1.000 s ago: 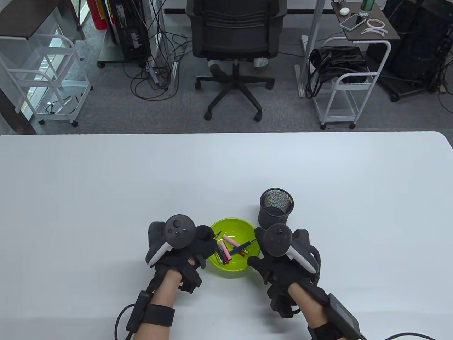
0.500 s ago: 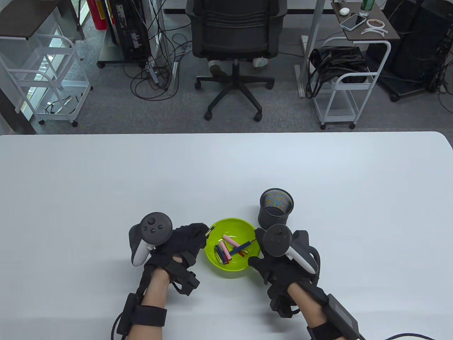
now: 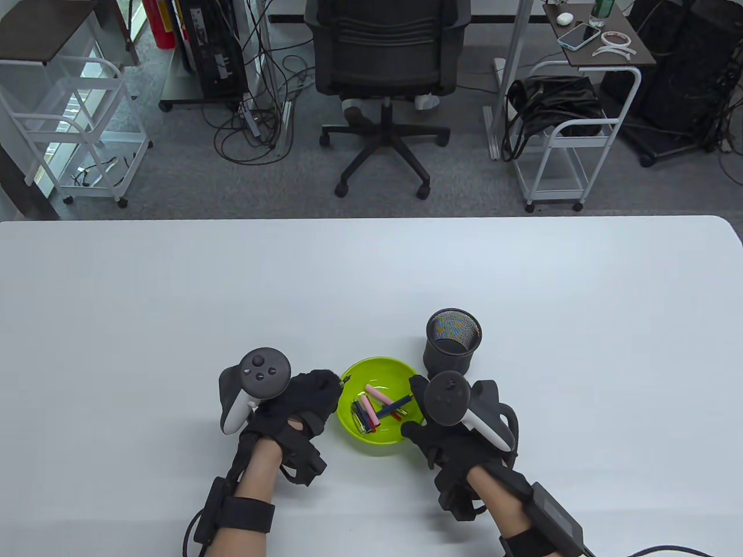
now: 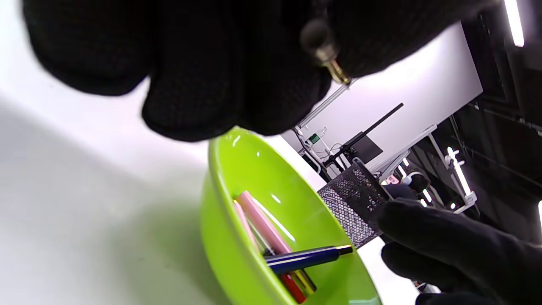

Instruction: Assemble fountain pens from components

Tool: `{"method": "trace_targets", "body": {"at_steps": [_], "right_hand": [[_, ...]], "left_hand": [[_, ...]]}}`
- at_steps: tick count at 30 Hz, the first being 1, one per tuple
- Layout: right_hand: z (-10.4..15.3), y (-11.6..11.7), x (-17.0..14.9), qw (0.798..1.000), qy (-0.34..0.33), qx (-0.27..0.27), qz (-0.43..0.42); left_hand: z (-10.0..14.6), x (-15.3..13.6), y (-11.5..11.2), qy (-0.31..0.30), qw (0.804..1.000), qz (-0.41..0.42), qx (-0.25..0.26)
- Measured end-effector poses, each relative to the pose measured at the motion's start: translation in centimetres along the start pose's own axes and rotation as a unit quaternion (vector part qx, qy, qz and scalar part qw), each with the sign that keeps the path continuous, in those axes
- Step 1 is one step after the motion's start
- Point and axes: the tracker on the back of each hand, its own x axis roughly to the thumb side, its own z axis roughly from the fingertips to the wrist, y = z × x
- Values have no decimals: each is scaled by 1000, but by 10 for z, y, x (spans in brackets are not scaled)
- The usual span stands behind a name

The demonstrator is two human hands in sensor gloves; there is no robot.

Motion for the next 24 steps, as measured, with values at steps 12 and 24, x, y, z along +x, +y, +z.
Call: {"method": "trace_targets", "body": {"at_steps": [12,24], "right_hand": [[2,-2,13,998,-9,-49,34],[-17,-9,68,987,-30,-93,131]], "left_hand": [[3,13,3,-15,998,-54,32],[11,10,14,-8,996,36,82]]}}
